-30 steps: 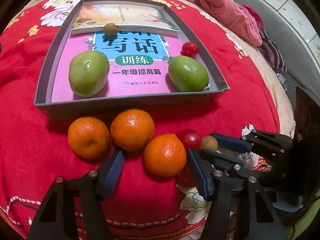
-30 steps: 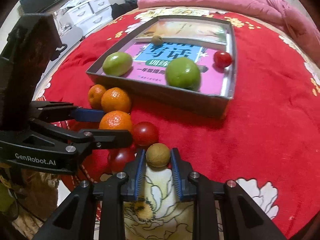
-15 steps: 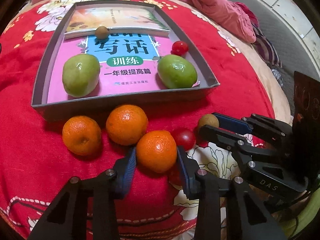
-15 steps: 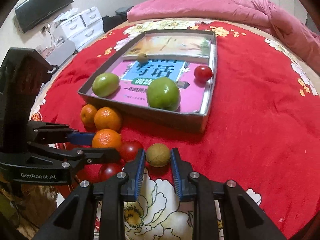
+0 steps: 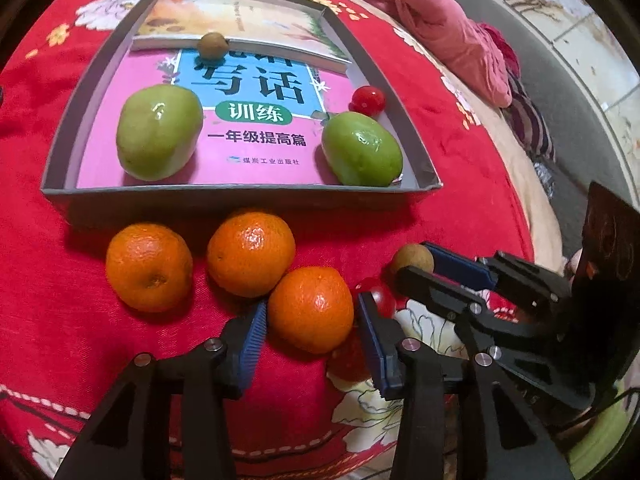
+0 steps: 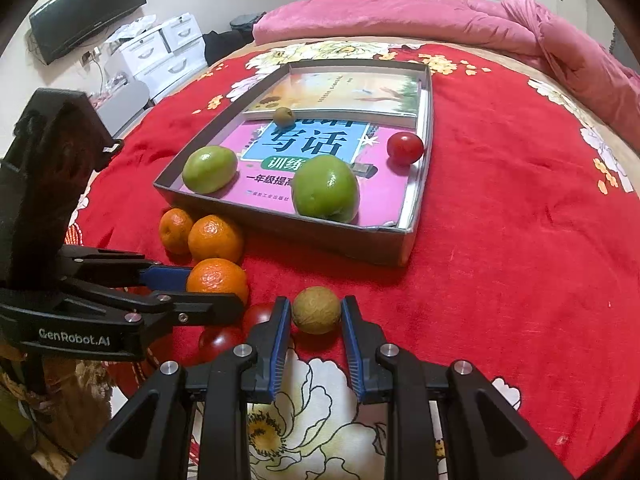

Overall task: Organize fruits
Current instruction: 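Close the left tool on an orange while the right tool lifts the brown fruit, then carry orange with left tool while right tool carries brown fruit over the tray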

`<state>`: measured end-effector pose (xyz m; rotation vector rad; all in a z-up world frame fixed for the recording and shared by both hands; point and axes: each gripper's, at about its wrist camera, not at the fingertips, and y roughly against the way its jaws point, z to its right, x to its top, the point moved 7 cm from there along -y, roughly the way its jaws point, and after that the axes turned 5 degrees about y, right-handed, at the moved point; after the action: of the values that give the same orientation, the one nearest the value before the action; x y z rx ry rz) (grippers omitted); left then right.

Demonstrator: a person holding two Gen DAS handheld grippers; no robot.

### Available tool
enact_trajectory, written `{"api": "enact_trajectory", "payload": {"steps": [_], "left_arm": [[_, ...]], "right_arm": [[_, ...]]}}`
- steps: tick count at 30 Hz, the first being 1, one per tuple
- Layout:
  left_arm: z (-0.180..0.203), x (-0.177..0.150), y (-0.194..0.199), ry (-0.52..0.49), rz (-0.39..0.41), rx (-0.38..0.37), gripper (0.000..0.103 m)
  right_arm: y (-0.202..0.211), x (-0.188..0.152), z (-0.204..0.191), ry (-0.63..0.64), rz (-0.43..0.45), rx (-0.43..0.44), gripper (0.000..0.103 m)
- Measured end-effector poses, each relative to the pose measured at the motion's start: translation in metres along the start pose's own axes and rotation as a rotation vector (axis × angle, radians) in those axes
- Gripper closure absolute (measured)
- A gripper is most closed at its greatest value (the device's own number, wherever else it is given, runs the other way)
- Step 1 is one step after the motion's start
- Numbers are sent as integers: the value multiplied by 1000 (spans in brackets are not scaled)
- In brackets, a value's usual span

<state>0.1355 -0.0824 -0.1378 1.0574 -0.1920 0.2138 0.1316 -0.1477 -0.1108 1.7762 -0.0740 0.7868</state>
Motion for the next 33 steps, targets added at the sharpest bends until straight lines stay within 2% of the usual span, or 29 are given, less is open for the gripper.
{"api": "enact_trajectory", "payload": {"steps": [5,6,16,21,28,33], "left_arm": [[-2,2,-4,33,-3,-14,56],[-2,2,-4,36,0,-10,59],[10,-4,12,-10,26,-9,61],[29,-1,38,-80,92,-13,62],[37,9,65,-104,158,-15,62],[38,13,82,-116,210,-13,62]], "right_arm": [[0,1,2,-5,1,-9,77],[-1,1,2,-4,1,-10,77],[6,7,4,-5,38,-18,77],[14,12,8,-18,76,-15,77],[22,18,8,-25,120,-18,77],[38,26,6,-19,201,-10,77]]}}
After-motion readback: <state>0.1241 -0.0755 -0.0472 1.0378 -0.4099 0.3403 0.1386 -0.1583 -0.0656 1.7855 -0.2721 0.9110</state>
